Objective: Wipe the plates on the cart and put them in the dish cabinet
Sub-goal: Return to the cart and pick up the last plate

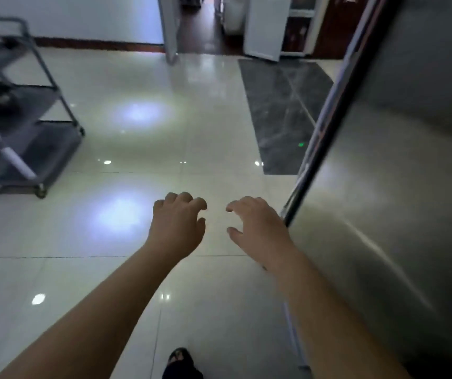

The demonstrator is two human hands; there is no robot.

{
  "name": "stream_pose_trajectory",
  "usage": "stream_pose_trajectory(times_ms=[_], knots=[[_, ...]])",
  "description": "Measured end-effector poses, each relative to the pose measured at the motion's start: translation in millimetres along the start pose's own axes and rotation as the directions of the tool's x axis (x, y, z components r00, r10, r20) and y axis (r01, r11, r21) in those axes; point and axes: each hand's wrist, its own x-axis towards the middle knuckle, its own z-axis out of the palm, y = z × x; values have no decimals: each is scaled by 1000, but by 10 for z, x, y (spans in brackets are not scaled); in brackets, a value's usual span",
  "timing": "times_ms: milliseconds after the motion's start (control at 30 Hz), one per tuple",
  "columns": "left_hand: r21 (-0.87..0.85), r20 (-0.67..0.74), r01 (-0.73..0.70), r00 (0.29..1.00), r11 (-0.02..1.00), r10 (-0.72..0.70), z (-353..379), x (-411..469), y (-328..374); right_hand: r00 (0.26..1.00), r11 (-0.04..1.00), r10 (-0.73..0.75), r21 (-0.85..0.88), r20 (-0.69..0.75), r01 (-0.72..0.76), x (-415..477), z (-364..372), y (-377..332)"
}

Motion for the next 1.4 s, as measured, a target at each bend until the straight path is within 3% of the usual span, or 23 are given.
stream_pose_trajectory(times_ms=[300, 500, 667, 900, 1067, 1233, 1400], knots=[[98, -33, 330, 944, 939, -328, -256, 1240, -2328, 954, 968, -247, -5, 167, 252, 2749, 696, -1270], [153, 20, 486, 869, 861, -494, -49, 2244, -3447, 903, 932, -356, 23, 241, 361, 4440, 1144, -1541], [111, -61, 610, 792, 785, -607, 118, 3307, -4403, 837, 872, -483, 49, 258, 487, 6054, 1501, -1616], [173, -32, 698, 709, 695, -705, 306, 4702, -5435, 768, 840, -541, 169, 343, 516, 8098, 1890, -1891], [182, -11, 785, 604, 592, -797, 580, 5395, -6287, 713, 818, -567, 185, 412, 544, 9325, 2379, -2162], [196, -70, 765, 635, 613, -770, 598, 6561, -7577, 684, 771, -631, 190, 366, 608, 10865, 2789, -2564], [198, -41, 729, 674, 655, -738, 515, 7845, -8709, 675, 773, -616, 147, 406, 617, 12364, 2927, -3002]])
